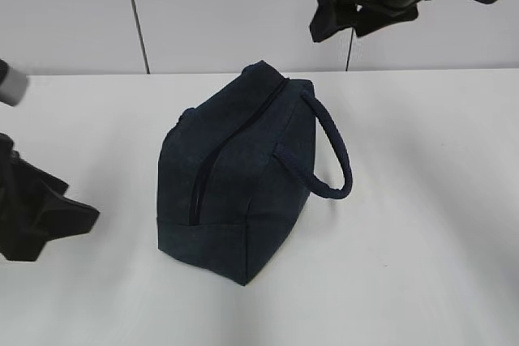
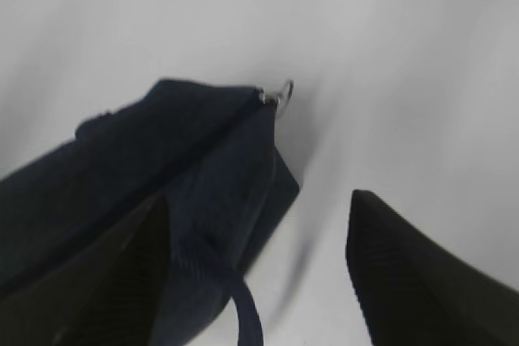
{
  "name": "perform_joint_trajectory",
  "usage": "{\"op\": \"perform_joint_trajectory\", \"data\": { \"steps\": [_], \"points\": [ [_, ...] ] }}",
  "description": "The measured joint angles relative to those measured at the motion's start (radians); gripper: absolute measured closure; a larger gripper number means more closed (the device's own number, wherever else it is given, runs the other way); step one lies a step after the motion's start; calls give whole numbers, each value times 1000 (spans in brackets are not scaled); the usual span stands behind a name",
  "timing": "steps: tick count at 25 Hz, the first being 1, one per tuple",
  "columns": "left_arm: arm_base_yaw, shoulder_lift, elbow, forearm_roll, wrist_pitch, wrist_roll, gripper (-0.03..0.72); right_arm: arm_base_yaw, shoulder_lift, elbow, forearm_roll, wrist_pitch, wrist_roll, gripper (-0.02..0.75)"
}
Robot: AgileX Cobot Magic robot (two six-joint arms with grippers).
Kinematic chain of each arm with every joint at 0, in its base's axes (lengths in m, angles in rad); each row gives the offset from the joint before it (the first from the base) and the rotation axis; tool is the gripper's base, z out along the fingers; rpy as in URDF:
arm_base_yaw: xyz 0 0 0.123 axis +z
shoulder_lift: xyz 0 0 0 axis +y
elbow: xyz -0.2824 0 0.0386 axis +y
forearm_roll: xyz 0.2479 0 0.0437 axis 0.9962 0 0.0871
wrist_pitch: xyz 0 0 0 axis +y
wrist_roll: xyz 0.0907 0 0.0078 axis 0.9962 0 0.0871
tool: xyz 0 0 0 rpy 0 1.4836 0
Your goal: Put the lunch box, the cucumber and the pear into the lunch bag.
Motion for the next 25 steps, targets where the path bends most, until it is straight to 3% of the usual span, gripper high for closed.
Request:
{"op": "perform_joint_trajectory", "data": {
  "steps": [4, 13, 25],
  "points": [
    [0, -171, 0, 219, 49, -261, 309, 0, -169, 223, -86, 9, 69, 220],
    [0, -512, 3, 378, 258, -519, 313, 0, -713, 779, -228, 5, 134, 220],
    [0, -842, 10, 592, 560, -731, 339, 0, -1288, 1068, -297, 237, 229, 221]
  ]
}}
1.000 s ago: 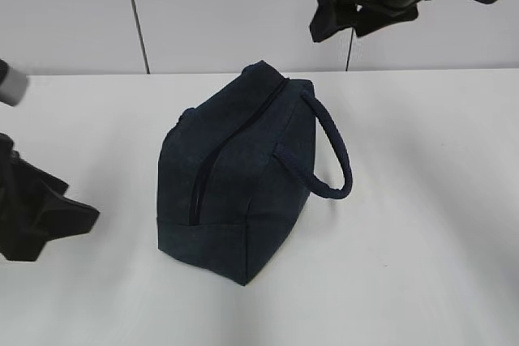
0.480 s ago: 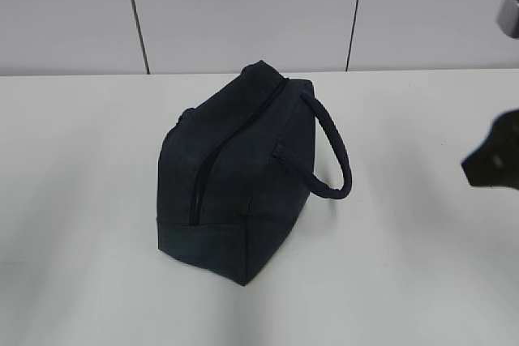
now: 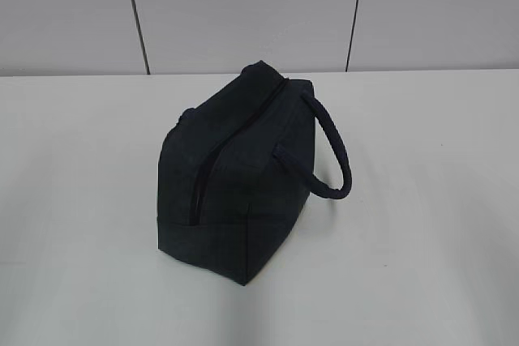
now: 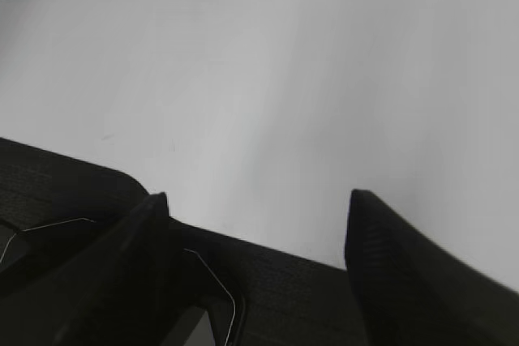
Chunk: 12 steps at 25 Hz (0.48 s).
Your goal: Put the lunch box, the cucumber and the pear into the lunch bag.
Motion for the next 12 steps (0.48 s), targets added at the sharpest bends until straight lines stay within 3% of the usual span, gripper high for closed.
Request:
{"op": "perform_joint_trajectory", "data": {
  "steps": [12],
  "points": [
    [0, -244, 72, 25, -5, -41, 398, 0, -456, 68, -86, 47, 12, 221]
  ]
}}
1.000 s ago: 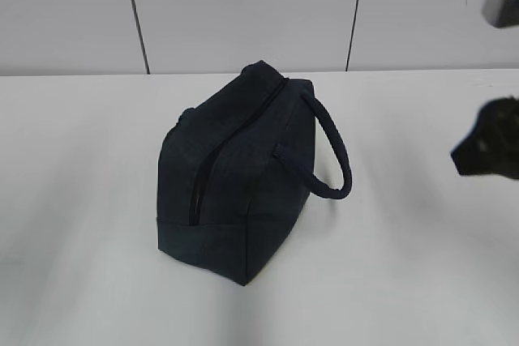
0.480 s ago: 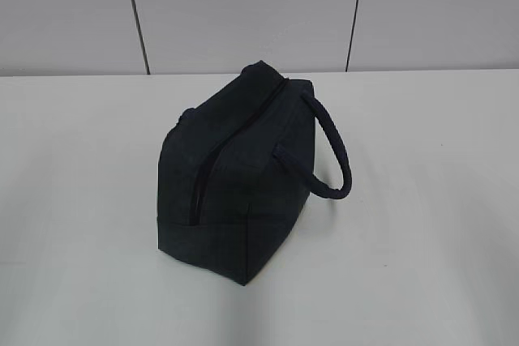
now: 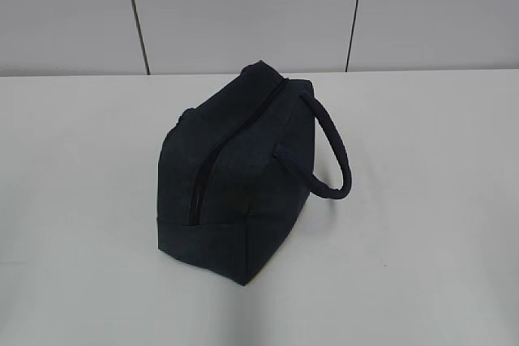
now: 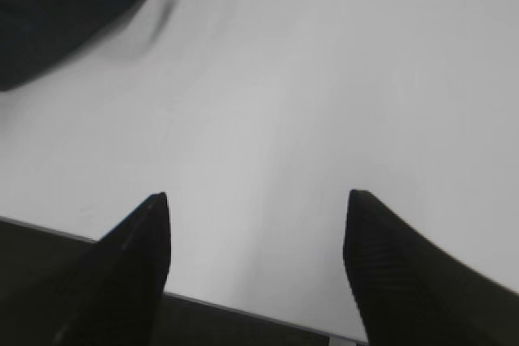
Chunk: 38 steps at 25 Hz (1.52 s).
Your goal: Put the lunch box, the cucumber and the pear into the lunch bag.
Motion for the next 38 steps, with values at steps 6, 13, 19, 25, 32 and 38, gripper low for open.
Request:
{"op": "perform_joint_trajectory", "data": {
  "steps": [6, 13, 19, 25, 32, 38],
  "points": [
    [0, -74, 0, 2, 2, 0, 400, 0, -50, 0, 5, 7, 5, 221],
    [0, -76, 0, 1, 1, -1, 400, 0, -50, 0, 7, 7, 11, 222],
    [0, -76, 0, 1, 1, -2, 400, 0, -50, 0, 7, 7, 13, 222],
    [14, -76, 0, 0, 1, -2, 400, -10, -52, 0, 7, 7, 13, 223],
    [215, -76, 0, -1, 1, -3, 401, -180, -52, 0, 7, 7, 13, 223],
    [219, -76, 0, -2, 1, -3, 400, -185, -52, 0, 7, 7, 15, 223]
  ]
}}
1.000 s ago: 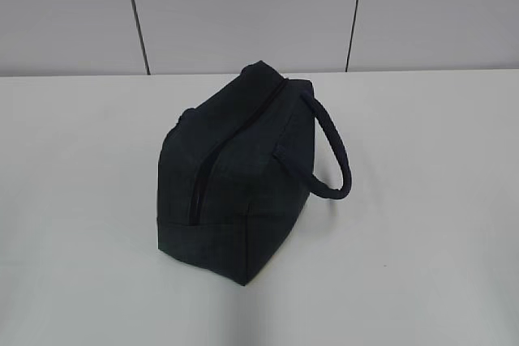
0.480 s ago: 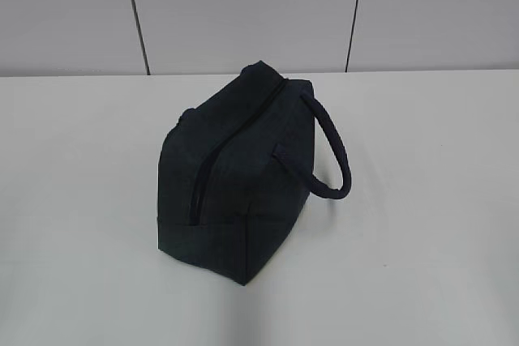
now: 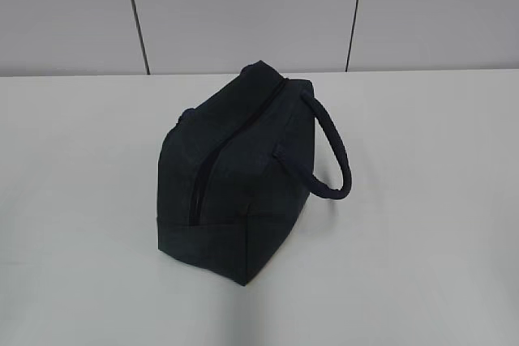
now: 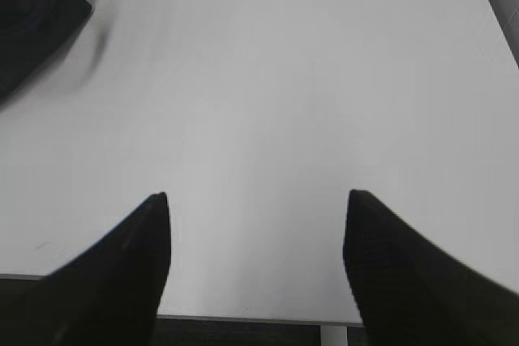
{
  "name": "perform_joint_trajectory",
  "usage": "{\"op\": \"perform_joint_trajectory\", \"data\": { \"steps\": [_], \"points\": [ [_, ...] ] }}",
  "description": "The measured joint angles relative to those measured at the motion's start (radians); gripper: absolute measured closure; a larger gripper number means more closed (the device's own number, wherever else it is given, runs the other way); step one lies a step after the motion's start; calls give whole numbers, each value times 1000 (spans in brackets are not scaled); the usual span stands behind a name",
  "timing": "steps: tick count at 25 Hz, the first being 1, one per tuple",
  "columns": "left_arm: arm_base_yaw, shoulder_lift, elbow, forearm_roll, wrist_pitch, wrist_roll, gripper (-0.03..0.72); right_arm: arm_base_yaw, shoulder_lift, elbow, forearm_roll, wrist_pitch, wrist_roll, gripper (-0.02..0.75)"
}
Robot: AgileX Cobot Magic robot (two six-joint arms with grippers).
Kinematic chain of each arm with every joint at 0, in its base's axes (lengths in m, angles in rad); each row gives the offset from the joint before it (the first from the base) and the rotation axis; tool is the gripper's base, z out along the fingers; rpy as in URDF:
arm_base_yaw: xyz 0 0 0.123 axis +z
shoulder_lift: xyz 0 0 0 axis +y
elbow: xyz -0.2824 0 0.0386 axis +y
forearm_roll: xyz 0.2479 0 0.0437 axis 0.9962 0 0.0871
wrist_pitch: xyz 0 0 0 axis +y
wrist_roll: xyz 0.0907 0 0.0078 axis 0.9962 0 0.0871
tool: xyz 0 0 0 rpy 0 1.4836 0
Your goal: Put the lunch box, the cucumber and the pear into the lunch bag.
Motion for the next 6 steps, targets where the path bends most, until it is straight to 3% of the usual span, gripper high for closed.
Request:
{"op": "perform_joint_trajectory", "data": {
  "steps": [6],
  "points": [
    [0, 0, 0, 0, 0, 0, 401, 0, 0, 0, 0, 0, 0, 223]
  ]
}}
